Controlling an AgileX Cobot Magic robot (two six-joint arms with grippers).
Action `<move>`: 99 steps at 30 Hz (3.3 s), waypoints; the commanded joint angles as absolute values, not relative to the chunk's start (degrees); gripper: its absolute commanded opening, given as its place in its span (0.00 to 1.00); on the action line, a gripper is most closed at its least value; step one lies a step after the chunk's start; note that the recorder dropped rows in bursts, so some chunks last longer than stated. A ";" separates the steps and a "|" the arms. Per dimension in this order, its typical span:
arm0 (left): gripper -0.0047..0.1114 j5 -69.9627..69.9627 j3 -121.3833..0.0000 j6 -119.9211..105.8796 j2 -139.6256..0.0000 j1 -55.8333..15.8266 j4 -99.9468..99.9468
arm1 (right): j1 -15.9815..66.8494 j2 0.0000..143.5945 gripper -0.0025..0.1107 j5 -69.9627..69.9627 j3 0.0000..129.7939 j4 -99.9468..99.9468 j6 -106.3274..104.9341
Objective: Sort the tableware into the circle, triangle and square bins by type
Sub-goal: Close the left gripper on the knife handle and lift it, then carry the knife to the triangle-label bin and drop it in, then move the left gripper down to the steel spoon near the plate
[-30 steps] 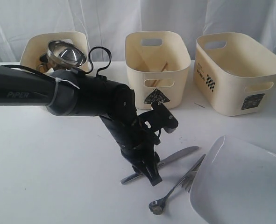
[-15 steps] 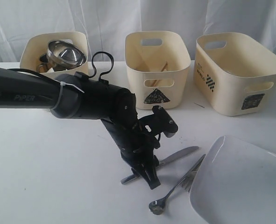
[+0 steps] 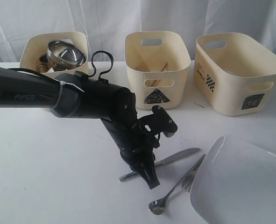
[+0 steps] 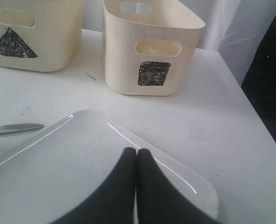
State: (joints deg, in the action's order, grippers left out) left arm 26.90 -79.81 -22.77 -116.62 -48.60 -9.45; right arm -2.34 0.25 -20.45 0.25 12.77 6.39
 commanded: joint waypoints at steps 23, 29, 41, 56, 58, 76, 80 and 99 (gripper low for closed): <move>0.04 22.17 -79.87 -19.10 -103.48 -48.62 -5.16 | -2.41 0.00 0.02 -20.16 0.00 12.95 6.26; 0.04 11.24 -85.73 -14.09 -103.39 -48.52 -0.90 | -2.41 0.00 0.02 -20.06 0.00 12.95 6.26; 0.04 -5.30 -95.73 -13.40 -110.75 -42.25 -0.61 | -2.41 0.00 0.02 -20.07 0.00 12.63 6.26; 0.09 -5.96 -108.78 -15.11 -123.95 -37.14 -0.61 | -2.41 0.00 0.02 -20.07 0.00 12.48 6.26; 0.23 -5.96 -108.78 -14.88 -123.95 -36.90 -0.61 | -2.41 0.00 0.02 -20.07 0.00 12.48 6.26; 0.43 30.98 -108.58 -13.77 -115.05 -36.74 -2.72 | -2.41 0.00 0.02 -20.07 0.00 12.48 6.26; 0.43 35.22 -106.67 -14.07 -112.14 -36.74 -6.66 | -2.41 0.00 0.02 -20.18 0.00 12.51 6.26; 0.43 43.11 -82.66 -15.40 -103.94 -52.04 -15.76 | -2.41 0.00 0.02 -20.18 0.00 12.51 6.26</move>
State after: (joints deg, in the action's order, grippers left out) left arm 42.69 -83.88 -15.23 -104.92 -48.90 -15.54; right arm -2.34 0.25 -20.45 0.25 12.60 6.39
